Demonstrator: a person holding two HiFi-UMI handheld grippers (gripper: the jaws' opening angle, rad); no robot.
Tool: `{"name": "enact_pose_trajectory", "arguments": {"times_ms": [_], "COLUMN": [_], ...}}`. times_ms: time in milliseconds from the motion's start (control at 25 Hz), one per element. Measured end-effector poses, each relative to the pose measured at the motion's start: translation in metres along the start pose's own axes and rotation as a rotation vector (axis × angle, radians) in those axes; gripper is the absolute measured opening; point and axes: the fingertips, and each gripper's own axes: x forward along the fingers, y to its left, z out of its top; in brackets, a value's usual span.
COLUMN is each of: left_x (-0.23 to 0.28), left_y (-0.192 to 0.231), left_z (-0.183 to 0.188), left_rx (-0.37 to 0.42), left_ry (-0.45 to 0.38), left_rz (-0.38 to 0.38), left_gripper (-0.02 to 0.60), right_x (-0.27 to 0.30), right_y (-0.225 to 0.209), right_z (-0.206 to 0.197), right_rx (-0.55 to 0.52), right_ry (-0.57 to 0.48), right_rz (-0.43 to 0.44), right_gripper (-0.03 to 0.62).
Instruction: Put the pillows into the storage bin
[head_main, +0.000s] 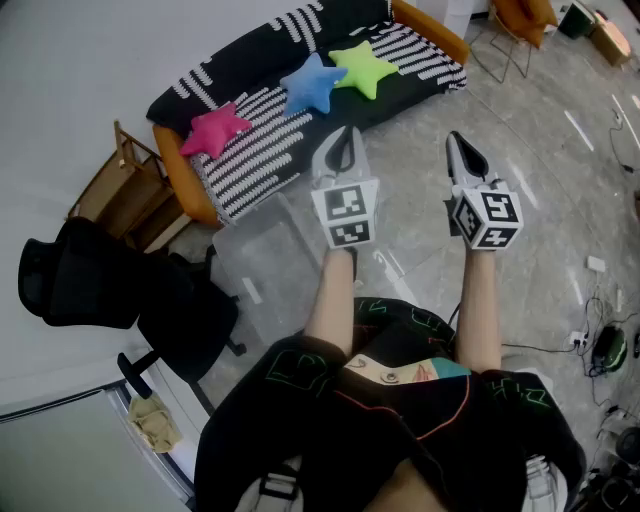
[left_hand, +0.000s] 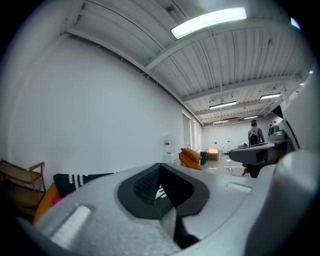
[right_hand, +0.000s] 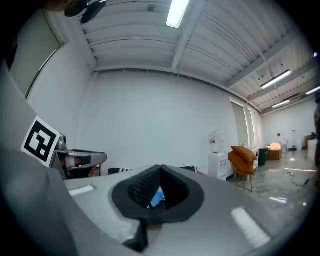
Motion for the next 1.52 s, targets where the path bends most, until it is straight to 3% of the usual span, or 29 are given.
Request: {"name": "enact_pose_trajectory", "arguments": {"times_ms": [200, 600, 1040, 1520], "left_x": [0.009, 0.038, 0.056, 0.090], "left_y": [0.002, 0.006, 0.057, 0.096], "left_z": [0.001, -0.009, -0.027, -0.053], "left_rx": [-0.008, -0.110, -0.197, -0.191], "left_ry": [0.001, 0.013, 0.008, 0.047], "left_rz": [-0.015, -0.086, -0.068, -0.007], "left_gripper": [0.009, 0.009, 0.009, 0.009], "right_x": [0.005, 0.022, 0.067, 0.128], "right_y": [-0.002, -0.017, 0.022, 0.024], "right_z": [0.000, 0.007, 0.007, -0.001], "right_rx": [-0.009, 0.056, 0.064, 0.116], "right_ry": [0.000, -0.028, -0.023, -0.011], "right_rz": [-0.006, -0.051, 0.054, 0.114], "right_gripper": [0.003, 0.003, 0.003, 0.003]}}
